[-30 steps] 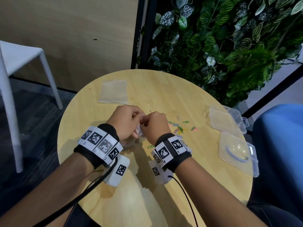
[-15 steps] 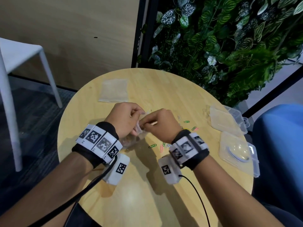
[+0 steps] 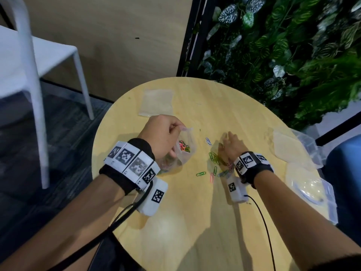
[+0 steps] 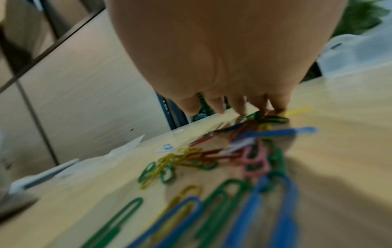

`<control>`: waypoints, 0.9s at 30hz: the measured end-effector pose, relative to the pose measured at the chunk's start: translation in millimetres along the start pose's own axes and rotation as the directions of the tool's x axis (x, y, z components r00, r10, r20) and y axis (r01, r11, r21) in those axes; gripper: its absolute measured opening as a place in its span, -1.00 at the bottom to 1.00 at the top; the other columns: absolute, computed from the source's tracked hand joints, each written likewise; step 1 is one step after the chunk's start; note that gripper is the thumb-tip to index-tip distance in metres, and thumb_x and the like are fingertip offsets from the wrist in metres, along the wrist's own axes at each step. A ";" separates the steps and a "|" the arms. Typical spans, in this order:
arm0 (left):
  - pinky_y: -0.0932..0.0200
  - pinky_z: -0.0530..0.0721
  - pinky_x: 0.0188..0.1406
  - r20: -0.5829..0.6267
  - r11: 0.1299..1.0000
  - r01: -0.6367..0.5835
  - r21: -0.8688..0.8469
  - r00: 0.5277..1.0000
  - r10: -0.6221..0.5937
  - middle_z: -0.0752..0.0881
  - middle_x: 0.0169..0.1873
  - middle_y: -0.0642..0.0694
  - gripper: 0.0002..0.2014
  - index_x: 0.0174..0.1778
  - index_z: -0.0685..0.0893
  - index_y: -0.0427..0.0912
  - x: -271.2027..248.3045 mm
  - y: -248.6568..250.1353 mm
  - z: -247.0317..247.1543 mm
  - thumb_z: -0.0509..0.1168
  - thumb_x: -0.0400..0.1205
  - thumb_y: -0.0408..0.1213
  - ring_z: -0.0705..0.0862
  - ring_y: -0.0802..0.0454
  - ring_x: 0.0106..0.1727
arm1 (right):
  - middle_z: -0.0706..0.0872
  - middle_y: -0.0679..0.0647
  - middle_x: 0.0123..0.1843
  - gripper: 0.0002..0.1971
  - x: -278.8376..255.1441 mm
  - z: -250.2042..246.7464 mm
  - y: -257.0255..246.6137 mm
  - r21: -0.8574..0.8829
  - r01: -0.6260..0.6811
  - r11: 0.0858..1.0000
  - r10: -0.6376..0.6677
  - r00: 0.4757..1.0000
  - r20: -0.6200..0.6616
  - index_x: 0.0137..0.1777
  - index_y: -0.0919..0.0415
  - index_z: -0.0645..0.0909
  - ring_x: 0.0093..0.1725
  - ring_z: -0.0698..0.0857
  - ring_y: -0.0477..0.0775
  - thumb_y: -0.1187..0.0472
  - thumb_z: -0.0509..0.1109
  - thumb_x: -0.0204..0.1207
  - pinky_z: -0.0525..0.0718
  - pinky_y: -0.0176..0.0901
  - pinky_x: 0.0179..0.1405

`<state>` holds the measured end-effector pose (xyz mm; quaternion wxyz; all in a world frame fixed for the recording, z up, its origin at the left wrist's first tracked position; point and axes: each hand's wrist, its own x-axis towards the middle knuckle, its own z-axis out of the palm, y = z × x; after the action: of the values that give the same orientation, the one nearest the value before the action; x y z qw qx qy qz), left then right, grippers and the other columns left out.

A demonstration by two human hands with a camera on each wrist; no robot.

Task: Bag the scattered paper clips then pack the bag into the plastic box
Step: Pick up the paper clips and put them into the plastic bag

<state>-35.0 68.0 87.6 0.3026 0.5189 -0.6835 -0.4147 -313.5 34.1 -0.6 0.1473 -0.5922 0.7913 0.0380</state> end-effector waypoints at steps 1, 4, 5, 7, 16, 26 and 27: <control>0.39 0.54 -0.64 0.001 1.000 0.002 -0.002 1.000 -0.002 0.81 -0.23 -0.19 -0.80 0.04 0.78 -0.12 -0.3 -0.5 -0.5 0.22 0.76 -0.30 0.78 -0.02 -0.58 | 0.39 0.27 0.48 -0.56 1.1 0.2 -3.9 -0.062 0.059 0.996 -0.057 0.997 0.043 0.48 0.25 0.27 0.34 0.45 0.43 0.05 -0.05 0.69 0.47 0.13 0.22; 0.36 0.56 -0.64 0.011 1.000 -0.002 -0.005 1.000 0.002 0.79 -0.23 -0.16 -0.80 0.02 0.78 -0.11 -0.8 -1.1 -1.5 0.22 0.76 -0.29 0.78 0.00 -0.59 | 0.41 0.27 0.30 -0.67 -18.9 -9.9 -9.6 -0.098 0.152 0.983 -0.134 0.976 0.169 0.34 0.26 0.34 0.26 0.49 0.40 0.12 -0.07 0.72 0.46 0.11 0.25; 0.34 0.57 -0.63 0.012 1.000 -0.003 -0.002 1.000 0.003 0.78 -0.25 -0.14 -0.80 0.02 0.78 -0.11 -1.0 -0.9 -1.8 0.22 0.76 -0.28 0.78 0.01 -0.59 | 0.40 0.29 0.31 -0.66 -30.7 -16.2 -10.0 -0.120 0.184 0.976 -0.158 0.967 0.198 0.35 0.26 0.35 0.29 0.50 0.40 0.13 -0.10 0.73 0.45 0.09 0.30; 0.33 0.58 -0.63 0.013 1.000 -0.004 0.007 1.000 0.004 0.76 -0.30 -0.10 -0.80 0.02 0.78 -0.11 -1.8 -0.2 -2.1 0.22 0.76 -0.28 0.78 0.02 -0.59 | 0.32 0.27 0.54 -0.56 -50.5 -21.7 -5.1 -0.176 0.225 0.958 -0.178 0.952 0.248 0.55 0.25 0.25 0.42 0.47 0.37 0.12 -0.02 0.73 0.41 0.08 0.42; 0.20 0.66 -0.57 0.060 1.000 -0.004 0.027 0.998 0.002 0.80 -0.16 -0.19 -0.79 0.05 0.78 -0.15 -2.9 4.5 7.3 0.21 0.76 -0.31 0.80 -0.09 -0.53 | 0.67 0.14 -0.02 -0.79 -92.7 9.1 7.9 -0.256 0.358 0.898 -0.361 0.932 0.037 0.15 0.18 0.66 0.07 0.69 0.20 0.26 0.25 0.60 0.56 -0.11 -0.06; 0.33 0.59 -0.64 0.110 1.000 0.004 0.018 0.994 -0.005 0.79 -0.15 -0.19 -0.81 0.03 0.78 -0.15 -1.8 6.5 17.3 0.23 0.75 -0.31 0.80 -0.12 -0.54 | 0.77 0.12 -0.26 -0.79 -81.0 2.8 33.7 -0.076 0.223 0.972 -0.234 0.953 -0.194 -0.16 0.17 0.73 -0.21 0.72 0.18 0.18 0.28 0.61 0.66 -0.11 -0.21; 0.29 0.62 -0.63 0.110 1.000 0.002 0.015 0.994 -0.004 0.79 -0.14 -0.18 -0.80 0.04 0.78 -0.15 -1.6 6.9 17.5 0.23 0.75 -0.31 0.80 -0.12 -0.53 | 0.78 0.08 -0.28 -0.78 -79.4 -2.0 37.7 0.020 0.189 0.982 -0.180 0.959 -0.219 -0.20 0.15 0.74 -0.24 0.71 0.12 0.12 0.34 0.60 0.61 -0.18 -0.22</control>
<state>-52.4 74.8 85.5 0.2599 0.4987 -0.7014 -0.4380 -329.3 118.2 19.1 0.0752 -0.6609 0.7445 -0.0567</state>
